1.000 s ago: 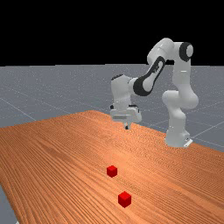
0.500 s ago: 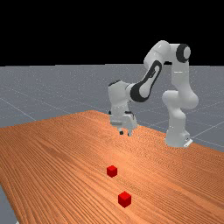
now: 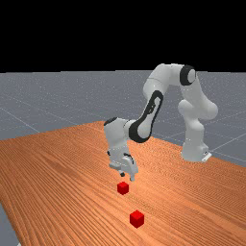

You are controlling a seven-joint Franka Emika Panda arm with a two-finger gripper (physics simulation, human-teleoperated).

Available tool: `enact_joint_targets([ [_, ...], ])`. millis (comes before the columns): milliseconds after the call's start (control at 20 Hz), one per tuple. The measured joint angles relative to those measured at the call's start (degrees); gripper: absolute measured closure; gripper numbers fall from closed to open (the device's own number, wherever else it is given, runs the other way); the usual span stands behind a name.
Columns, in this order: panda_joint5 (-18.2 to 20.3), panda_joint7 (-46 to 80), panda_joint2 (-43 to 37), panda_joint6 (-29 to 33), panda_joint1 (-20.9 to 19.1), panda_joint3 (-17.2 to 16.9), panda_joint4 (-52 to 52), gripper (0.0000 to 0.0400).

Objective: Stack all the cube

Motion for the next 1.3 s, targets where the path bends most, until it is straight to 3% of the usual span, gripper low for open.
enact_joint_targets([
  [400, -3.3, 3.3, 7.5, 6.4, 3.0, -2.5, 4.1, 0.0],
  [450, -4.1, 4.7, 8.3, 7.0, 3.9, -3.3, 4.6, 0.0157],
  [500, -4.7, 6.2, 8.7, 7.4, 4.7, -4.1, 4.9, 0.0189],
  [700, -5.8, 8.4, 7.6, 7.4, 6.2, -5.4, 4.8, 0.0192],
  [850, -7.7, 10.0, 0.3, 5.6, 7.8, -6.7, 3.7, 0.0192],
  [950, -8.7, 12.0, -1.4, 4.8, 10.5, -5.8, 6.1, 0.0192],
  [1100, -9.1, 14.8, 3.0, 3.3, 14.2, -3.7, 13.9, 0.0192],
  [1300, -9.5, 16.0, 8.5, 2.3, 16.0, -2.7, 20.8, 0.0192],
])
